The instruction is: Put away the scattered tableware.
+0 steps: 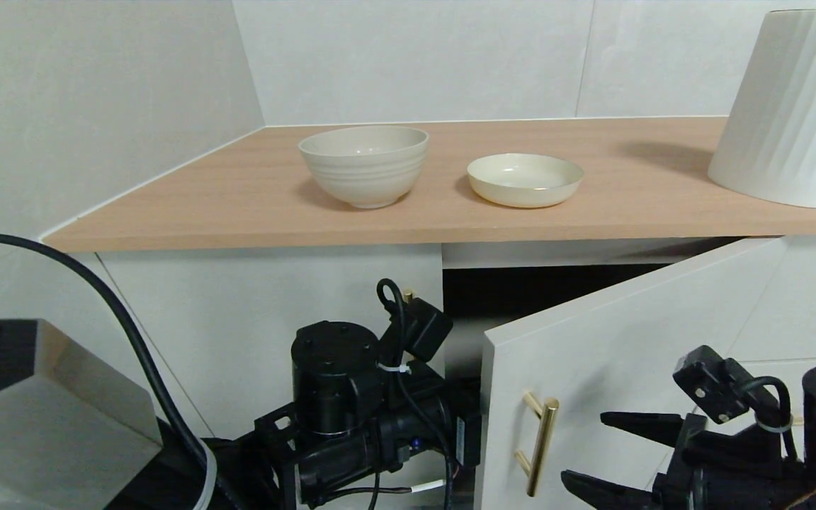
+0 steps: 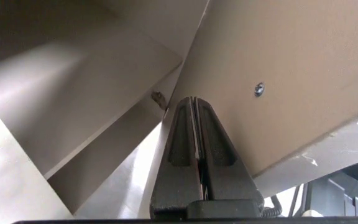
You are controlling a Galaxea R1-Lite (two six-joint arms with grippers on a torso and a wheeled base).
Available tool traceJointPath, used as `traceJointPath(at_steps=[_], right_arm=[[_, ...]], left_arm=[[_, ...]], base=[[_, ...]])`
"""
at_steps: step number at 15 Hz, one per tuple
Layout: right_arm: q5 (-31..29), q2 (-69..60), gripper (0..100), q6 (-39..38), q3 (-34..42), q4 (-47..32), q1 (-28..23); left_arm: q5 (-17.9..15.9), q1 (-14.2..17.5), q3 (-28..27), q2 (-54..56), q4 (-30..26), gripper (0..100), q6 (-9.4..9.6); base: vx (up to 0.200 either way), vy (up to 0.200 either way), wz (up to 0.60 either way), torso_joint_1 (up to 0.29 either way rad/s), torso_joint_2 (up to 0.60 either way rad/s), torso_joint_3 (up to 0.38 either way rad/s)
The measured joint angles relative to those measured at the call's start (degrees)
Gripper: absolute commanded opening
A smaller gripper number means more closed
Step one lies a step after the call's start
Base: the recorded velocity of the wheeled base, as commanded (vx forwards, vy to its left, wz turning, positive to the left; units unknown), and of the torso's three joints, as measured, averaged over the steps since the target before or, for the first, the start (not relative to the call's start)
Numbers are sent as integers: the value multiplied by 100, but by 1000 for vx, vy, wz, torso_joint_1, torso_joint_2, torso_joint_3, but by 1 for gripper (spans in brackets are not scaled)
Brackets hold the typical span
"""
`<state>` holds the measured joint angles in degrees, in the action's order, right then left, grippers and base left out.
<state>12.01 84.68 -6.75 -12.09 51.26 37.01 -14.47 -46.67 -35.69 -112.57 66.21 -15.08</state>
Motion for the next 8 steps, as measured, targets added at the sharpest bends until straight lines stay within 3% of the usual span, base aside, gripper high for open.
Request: traceJointPath(at_steps=[4, 8], right_arm=[[-121, -623, 100, -83, 645, -115, 33], [-123, -909, 100, -202, 829, -180, 39]], left_arm=[[27, -62, 69, 59, 5, 0, 6], [24, -99, 80, 59, 6, 0, 6]], base=[[0, 0, 0, 0, 0, 0], [0, 0, 0, 0, 0, 0]])
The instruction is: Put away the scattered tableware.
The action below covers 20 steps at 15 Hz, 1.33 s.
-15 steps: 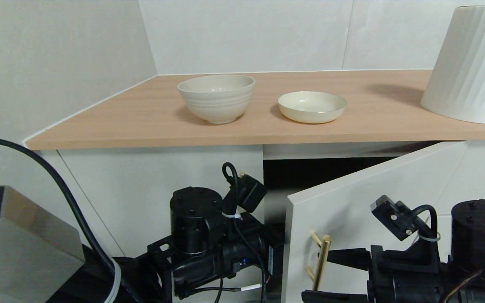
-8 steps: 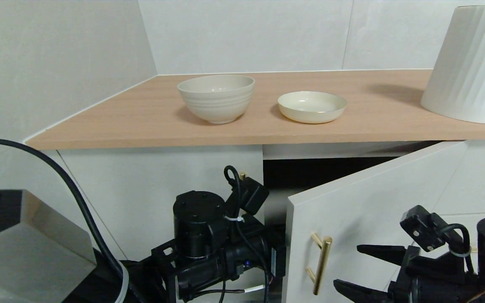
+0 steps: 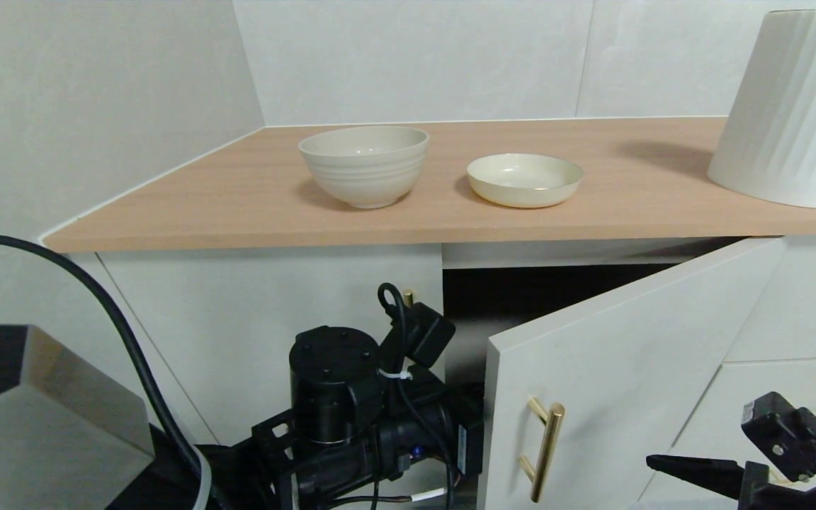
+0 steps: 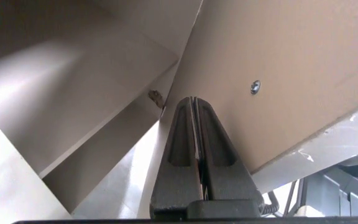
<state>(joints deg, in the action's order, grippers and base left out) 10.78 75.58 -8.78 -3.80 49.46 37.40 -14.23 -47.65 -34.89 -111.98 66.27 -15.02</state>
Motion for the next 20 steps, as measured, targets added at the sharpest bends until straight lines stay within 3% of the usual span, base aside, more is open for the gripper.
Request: traceJointPath(at_steps=[4, 9, 14, 18, 20], right_arm=[[0, -67, 100, -2, 11, 0, 2], [2, -83, 100, -20, 22, 2, 5], [6, -177, 100, -46, 43, -20, 11], [9, -475, 100, -46, -18, -596, 140], [11, -651, 100, -46, -82, -731, 176]], left_arm=[[-6, -20, -13, -56, -9, 0, -4], [6, -33, -227, -119, -113, 0, -9], [0, -37, -563, -243, -182, 0, -17], [96, -41, -741, -273, -439, 0, -15], [123, -39, -800, -284, -483, 0, -17]], base=[[0, 0, 0, 0, 0, 0], [-200, 0, 0, 3, 6, 0], [0, 0, 0, 0, 0, 0], [0, 0, 0, 0, 0, 0], [-200, 0, 0, 5, 0, 2]])
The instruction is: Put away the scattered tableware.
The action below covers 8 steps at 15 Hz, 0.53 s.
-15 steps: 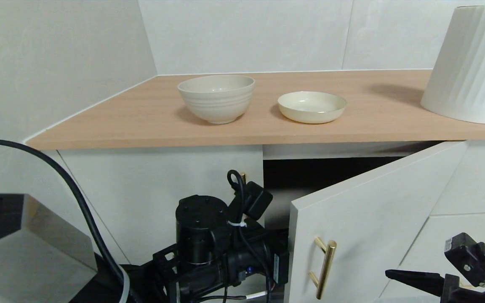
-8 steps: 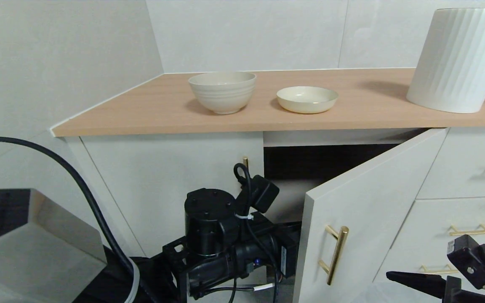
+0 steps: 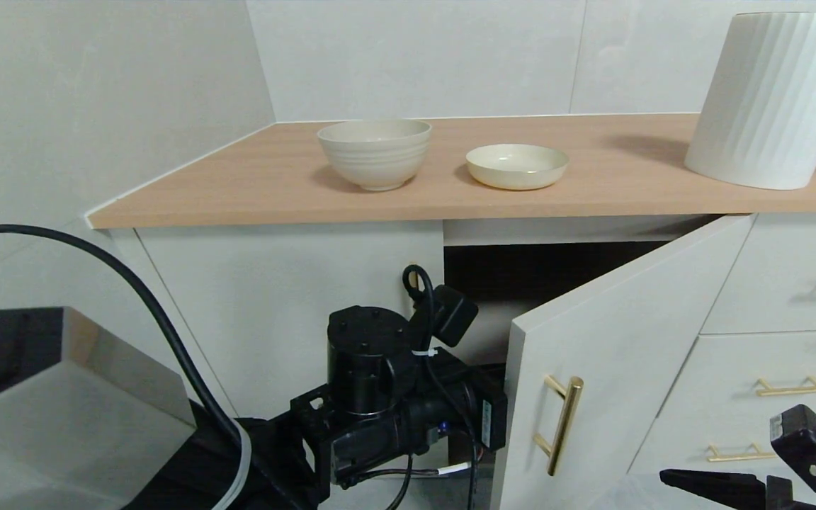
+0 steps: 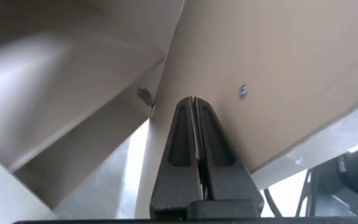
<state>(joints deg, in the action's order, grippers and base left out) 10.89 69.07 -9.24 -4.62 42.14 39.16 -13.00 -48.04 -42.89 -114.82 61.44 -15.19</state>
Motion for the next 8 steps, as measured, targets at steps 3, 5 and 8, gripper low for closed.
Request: traceJointPath(at_steps=[3, 5, 8], right_arm=[[0, -212, 100, 2, -17, -377, 227], [0, -400, 100, 0, -91, -840, 456], [33, -617, 100, 7, -190, -1047, 623]], left_arm=[[16, -2, -121, -52, -183, 0, -38], [5, -5, -254, -113, -249, 0, -49], [38, 6, -488, -201, -462, 0, -51]], base=[[0, 0, 0, 0, 0, 0], [0, 0, 0, 0, 0, 0], [0, 0, 0, 0, 0, 0]])
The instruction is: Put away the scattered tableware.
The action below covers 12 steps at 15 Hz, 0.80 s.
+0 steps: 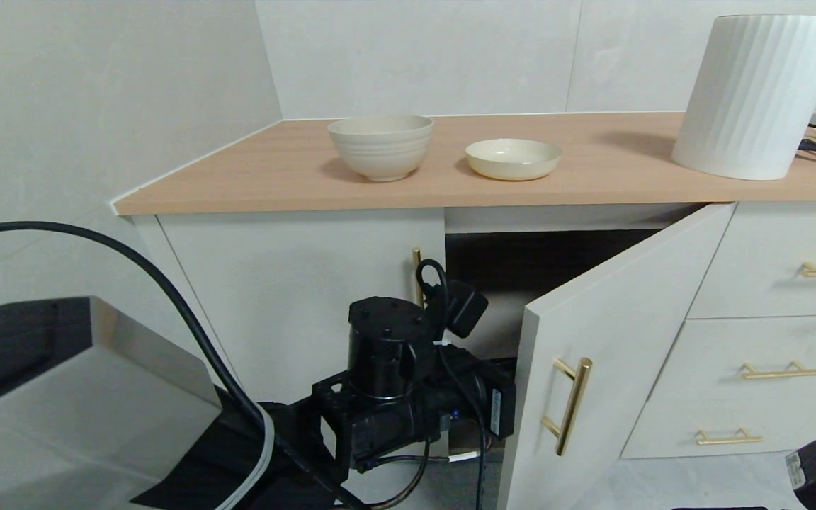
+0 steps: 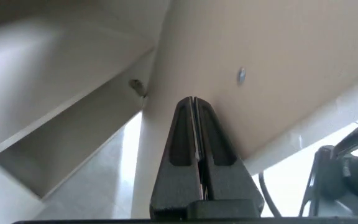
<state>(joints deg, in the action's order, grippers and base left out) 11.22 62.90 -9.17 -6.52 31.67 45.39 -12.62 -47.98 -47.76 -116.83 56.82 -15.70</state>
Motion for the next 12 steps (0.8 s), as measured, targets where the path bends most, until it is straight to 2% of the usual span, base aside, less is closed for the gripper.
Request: traceJointPath(at_steps=[2, 4, 6, 7, 8, 9, 10, 12], right_arm=[[83, -84, 100, 2, -6, -17, 76], [202, -207, 100, 2, -6, -17, 133], [652, -439, 100, 30, 46, -17, 185], [1281, -618, 100, 74, 104, -15, 211], [1782, -791, 100, 156, 178, -12, 202], [2075, -937, 100, 327, 272, -11, 127], [2130, -1034, 100, 364, 319, 0, 78], [2200, -1150, 100, 380, 368, -15, 54]], left_arm=[[0, -9, -207, -52, -205, 0, -4], [99, -96, -507, -87, -663, 0, -118], [180, -538, -778, -89, -920, 0, -236], [204, -920, -879, -74, -956, 0, -315], [373, -1346, -951, -52, -1033, 0, -441], [425, -1475, -1008, -20, -1053, 0, -589], [455, -1475, -1029, 11, -1024, 0, -666], [488, -1486, -937, 121, -901, 0, -739]], base=[[0, 0, 0, 0, 0, 0], [0, 0, 0, 0, 0, 0], [0, 0, 0, 0, 0, 0], [0, 0, 0, 0, 0, 0], [0, 0, 0, 0, 0, 0], [0, 0, 0, 0, 0, 0], [0, 0, 0, 0, 0, 0], [0, 0, 0, 0, 0, 0]])
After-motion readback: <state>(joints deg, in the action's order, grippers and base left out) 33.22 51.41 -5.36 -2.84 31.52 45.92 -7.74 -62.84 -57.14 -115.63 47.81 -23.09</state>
